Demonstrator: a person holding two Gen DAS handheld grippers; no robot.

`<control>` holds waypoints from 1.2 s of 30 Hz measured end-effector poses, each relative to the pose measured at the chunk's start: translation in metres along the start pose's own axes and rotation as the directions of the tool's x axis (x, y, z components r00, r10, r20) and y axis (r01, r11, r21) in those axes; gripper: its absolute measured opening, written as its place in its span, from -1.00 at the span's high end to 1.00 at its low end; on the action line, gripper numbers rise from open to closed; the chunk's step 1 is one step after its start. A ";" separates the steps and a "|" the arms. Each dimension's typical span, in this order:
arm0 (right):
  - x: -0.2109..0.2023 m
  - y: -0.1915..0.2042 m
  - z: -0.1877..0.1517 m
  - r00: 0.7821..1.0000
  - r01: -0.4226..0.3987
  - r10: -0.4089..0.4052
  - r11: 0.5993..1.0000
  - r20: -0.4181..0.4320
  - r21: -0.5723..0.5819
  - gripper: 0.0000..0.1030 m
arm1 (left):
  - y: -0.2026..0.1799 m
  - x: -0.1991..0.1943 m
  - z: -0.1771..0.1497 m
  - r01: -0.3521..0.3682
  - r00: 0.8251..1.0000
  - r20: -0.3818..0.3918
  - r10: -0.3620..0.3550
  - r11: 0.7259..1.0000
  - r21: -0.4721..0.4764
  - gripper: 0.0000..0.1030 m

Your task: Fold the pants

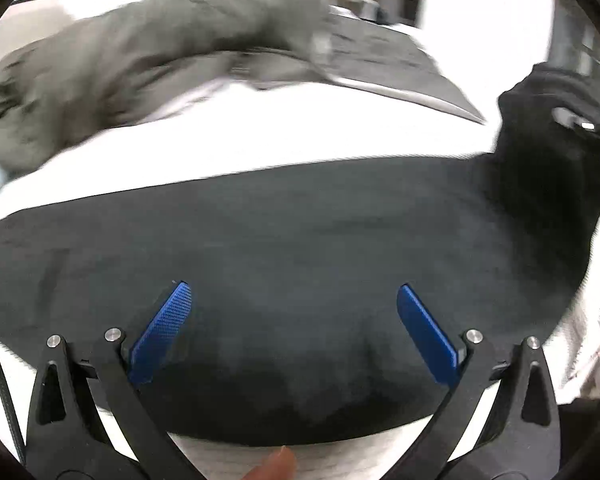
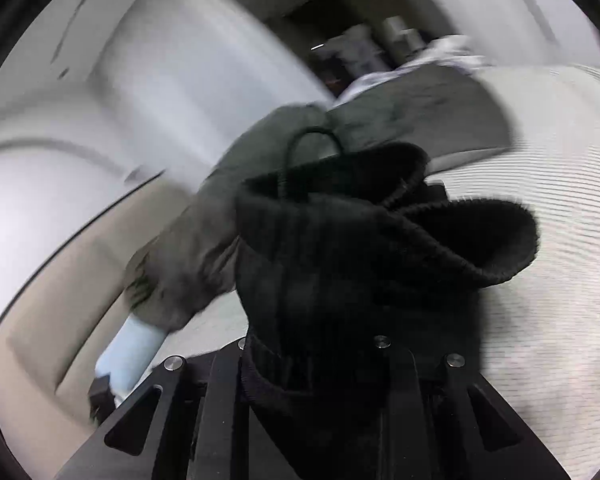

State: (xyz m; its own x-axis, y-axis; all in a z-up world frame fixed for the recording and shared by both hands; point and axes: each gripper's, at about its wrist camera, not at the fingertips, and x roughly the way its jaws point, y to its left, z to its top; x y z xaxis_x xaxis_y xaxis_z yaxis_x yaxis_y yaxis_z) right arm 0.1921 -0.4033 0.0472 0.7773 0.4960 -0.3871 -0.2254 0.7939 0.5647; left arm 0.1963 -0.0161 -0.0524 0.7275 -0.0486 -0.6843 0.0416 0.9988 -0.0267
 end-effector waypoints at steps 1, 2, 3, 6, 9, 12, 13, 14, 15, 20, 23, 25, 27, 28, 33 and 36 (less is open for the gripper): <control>0.011 0.019 -0.003 0.999 -0.031 0.031 0.999 -0.010 -0.033 0.59 | 0.020 -0.005 -0.001 -0.031 0.999 0.009 0.031 0.999 -0.030 -0.98; 0.032 0.051 -0.007 0.996 -0.078 0.074 0.993 -0.039 -0.091 0.59 | 0.039 -0.009 -0.001 -0.052 0.998 0.016 0.053 0.997 -0.063 -0.98; 0.045 0.072 -0.013 0.992 -0.113 0.104 0.985 -0.073 -0.132 0.59 | 0.063 -0.013 -0.003 -0.069 0.997 0.020 0.071 0.992 -0.107 -0.98; 0.098 0.141 -0.048 0.958 -0.222 0.159 0.937 -0.237 -0.270 0.45 | 0.110 -0.020 -0.008 -0.106 0.994 0.020 0.111 0.977 -0.187 -0.98; 0.155 0.177 -0.106 0.871 -0.281 0.065 0.879 -0.487 -0.386 -0.29 | 0.149 -0.023 -0.014 -0.131 0.991 0.004 0.137 0.958 -0.256 -0.98; 0.177 0.172 -0.145 0.776 -0.286 -0.041 0.867 -0.630 -0.408 -0.32 | 0.167 -0.029 -0.018 -0.111 0.993 0.011 0.119 0.952 -0.285 -0.98; 0.174 0.169 -0.146 0.773 -0.275 -0.056 0.868 -0.631 -0.413 -0.32 | 0.167 -0.030 -0.018 -0.104 0.994 0.013 0.113 0.954 -0.280 -0.98; 0.164 0.163 -0.141 0.788 -0.264 -0.053 0.871 -0.614 -0.415 -0.32 | 0.163 -0.028 -0.014 -0.096 0.995 0.013 0.104 0.958 -0.269 -0.98; 0.154 0.158 -0.134 0.803 -0.253 -0.044 0.878 -0.594 -0.407 -0.37 | 0.155 -0.028 -0.013 -0.077 0.997 0.013 0.082 0.967 -0.244 -0.98; 0.099 0.099 -0.110 0.881 -0.050 -0.151 0.913 -0.449 -0.405 -0.62 | 0.085 -0.011 -0.009 -0.050 0.996 -0.071 0.048 0.998 -0.032 -0.98; 0.074 0.048 -0.120 0.833 0.101 -0.309 0.900 -0.459 -0.423 -0.62 | 0.056 0.003 -0.020 -0.149 0.980 -0.113 0.163 0.981 0.122 -1.00; 0.062 0.022 -0.123 0.811 0.118 -0.312 0.916 -0.495 -0.384 -0.61 | 0.057 0.003 -0.021 -0.140 0.981 -0.120 0.153 0.985 0.104 -1.00; 0.048 0.019 -0.118 0.835 0.099 -0.268 0.932 -0.481 -0.349 -0.62 | 0.058 -0.001 -0.018 -0.141 0.983 -0.112 0.148 0.988 0.068 -1.00; 0.045 0.019 -0.117 0.842 0.083 -0.245 0.939 -0.481 -0.333 -0.62 | 0.059 -0.004 -0.015 -0.150 0.983 -0.096 0.154 0.988 0.049 -0.99; 0.039 0.025 -0.118 0.859 -0.022 -0.088 0.978 -0.504 -0.208 -0.32 | 0.050 -0.023 -0.003 -0.133 0.991 0.016 0.134 0.990 -0.038 -0.99; 0.042 0.025 -0.130 0.847 -0.060 -0.043 0.983 -0.530 -0.176 -0.07 | 0.028 -0.029 0.002 -0.056 0.997 0.043 0.057 0.998 -0.039 -0.99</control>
State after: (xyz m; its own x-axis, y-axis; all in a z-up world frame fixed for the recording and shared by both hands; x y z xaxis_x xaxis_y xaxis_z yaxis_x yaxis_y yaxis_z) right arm 0.1423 -0.3166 -0.0497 0.3565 0.5722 -0.7386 -0.3714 0.8121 0.4500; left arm 0.1784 0.0134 -0.0318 0.7576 0.0082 -0.6527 -0.0253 0.9995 -0.0168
